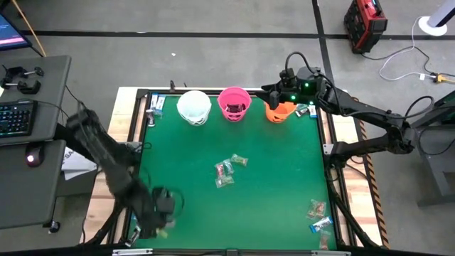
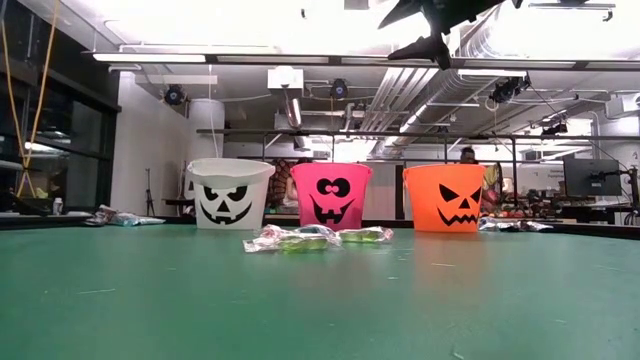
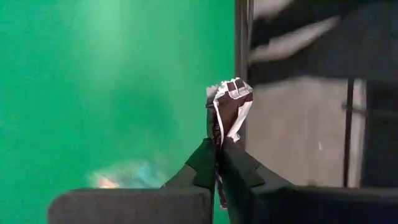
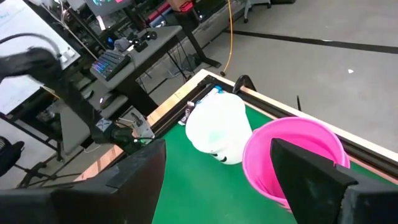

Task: Sort candy by brand, put in halloween buckets
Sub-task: Put the brown chocolate into the pink bucket

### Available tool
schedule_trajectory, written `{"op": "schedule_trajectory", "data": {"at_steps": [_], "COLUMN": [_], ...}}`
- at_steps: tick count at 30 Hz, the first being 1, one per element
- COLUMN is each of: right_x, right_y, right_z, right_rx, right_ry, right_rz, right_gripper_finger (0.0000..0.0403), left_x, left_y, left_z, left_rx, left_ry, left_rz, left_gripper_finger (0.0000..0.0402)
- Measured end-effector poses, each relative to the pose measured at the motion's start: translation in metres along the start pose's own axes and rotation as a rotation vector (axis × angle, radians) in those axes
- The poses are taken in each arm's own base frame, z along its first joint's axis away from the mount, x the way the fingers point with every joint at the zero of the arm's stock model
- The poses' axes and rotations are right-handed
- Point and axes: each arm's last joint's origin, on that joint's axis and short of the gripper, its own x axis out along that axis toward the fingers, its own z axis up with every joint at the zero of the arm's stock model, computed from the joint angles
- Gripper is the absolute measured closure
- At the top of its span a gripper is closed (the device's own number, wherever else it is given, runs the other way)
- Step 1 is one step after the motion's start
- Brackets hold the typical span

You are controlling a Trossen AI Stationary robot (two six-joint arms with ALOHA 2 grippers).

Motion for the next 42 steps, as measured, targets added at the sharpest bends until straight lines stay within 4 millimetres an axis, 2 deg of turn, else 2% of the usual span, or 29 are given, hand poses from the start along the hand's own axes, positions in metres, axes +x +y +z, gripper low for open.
{"op": "schedule_trajectory", "data": {"at_steps": [5,10,14,18,21,25,29,33,36,42], "right_x": [0.0,0.0,0.0,0.0,-0.001,-0.001,-0.001,-0.001,-0.001,-0.002], "right_y": [0.0,0.0,-0.001,0.004,0.013,0.025,0.031,0.033,0.032,0.027], "right_z": [0.0,0.0,0.001,0.006,0.01,0.012,0.01,0.009,0.009,0.012], "right_rx": [0.0,0.003,0.035,0.073,0.071,0.053,0.047,0.041,0.043,0.054], "right_ry": [-0.001,-0.008,-0.027,-0.081,-0.133,-0.182,-0.183,-0.184,-0.206,-0.244], "right_rz": [0.0,-0.011,-0.031,0.016,0.08,0.149,0.168,0.166,0.13,0.064], "right_gripper_finger": [0.0121,0.0121,0.0121,0.0121,0.0121,0.0121,0.0121,0.0121,0.0121,0.0121], "left_x": [-0.059,-0.087,-0.09,-0.078,-0.066,-0.061,-0.055,-0.049,-0.048,-0.049], "left_y": [0.057,0.125,0.177,0.226,0.261,0.299,0.328,0.346,0.352,0.35], "left_z": [0.036,0.077,0.119,0.154,0.172,0.184,0.183,0.18,0.179,0.179], "left_rx": [-0.014,0.007,0.028,0.031,0.013,-0.053,-0.122,-0.159,-0.182,-0.21], "left_ry": [-0.303,-0.509,-0.633,-0.718,-0.767,-0.853,-0.855,-0.833,-0.84,-0.854], "left_rz": [0.138,0.443,0.601,0.717,0.789,0.863,0.89,0.828,0.776,0.731], "left_gripper_finger": [0.0401,0.0401,0.0401,0.0401,0.0401,0.0401,0.0399,0.0374,0.0338,0.025]}}
